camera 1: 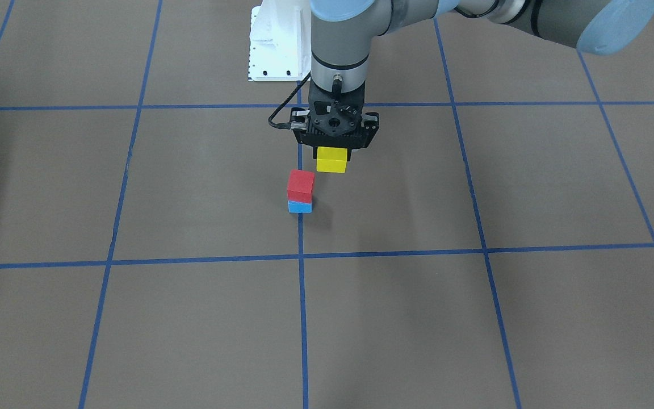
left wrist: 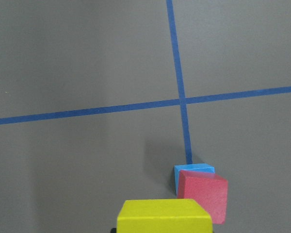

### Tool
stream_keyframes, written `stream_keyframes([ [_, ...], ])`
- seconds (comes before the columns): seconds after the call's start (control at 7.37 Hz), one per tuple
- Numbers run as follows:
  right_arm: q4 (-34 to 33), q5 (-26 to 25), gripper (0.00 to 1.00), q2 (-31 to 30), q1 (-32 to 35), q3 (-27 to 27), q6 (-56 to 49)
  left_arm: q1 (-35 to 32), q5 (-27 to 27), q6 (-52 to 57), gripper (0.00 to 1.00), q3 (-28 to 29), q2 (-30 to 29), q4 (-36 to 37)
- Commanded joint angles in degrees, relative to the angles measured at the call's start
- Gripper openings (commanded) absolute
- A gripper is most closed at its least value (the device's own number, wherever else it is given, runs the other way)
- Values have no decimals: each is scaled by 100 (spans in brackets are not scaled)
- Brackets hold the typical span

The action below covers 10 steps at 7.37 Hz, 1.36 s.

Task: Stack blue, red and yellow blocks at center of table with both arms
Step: 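Carry the yellow cube with the left gripper above the red cube, then lower the yellow cube onto the red cube and open the left gripper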

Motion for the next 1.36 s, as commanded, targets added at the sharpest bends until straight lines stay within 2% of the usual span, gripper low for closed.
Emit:
stream_keyframes([
  [0.0, 0, 7, 100, 2, 0, 13, 12, 81, 61, 63, 0, 434, -100, -389],
  [0.41, 0, 7, 100, 19, 0, 13, 21, 143, 61, 457, 0, 435, -83, -389],
  [1.22, 0, 7, 100, 11, 0, 13, 12, 301, 70, 468, 0, 435, -57, -389],
])
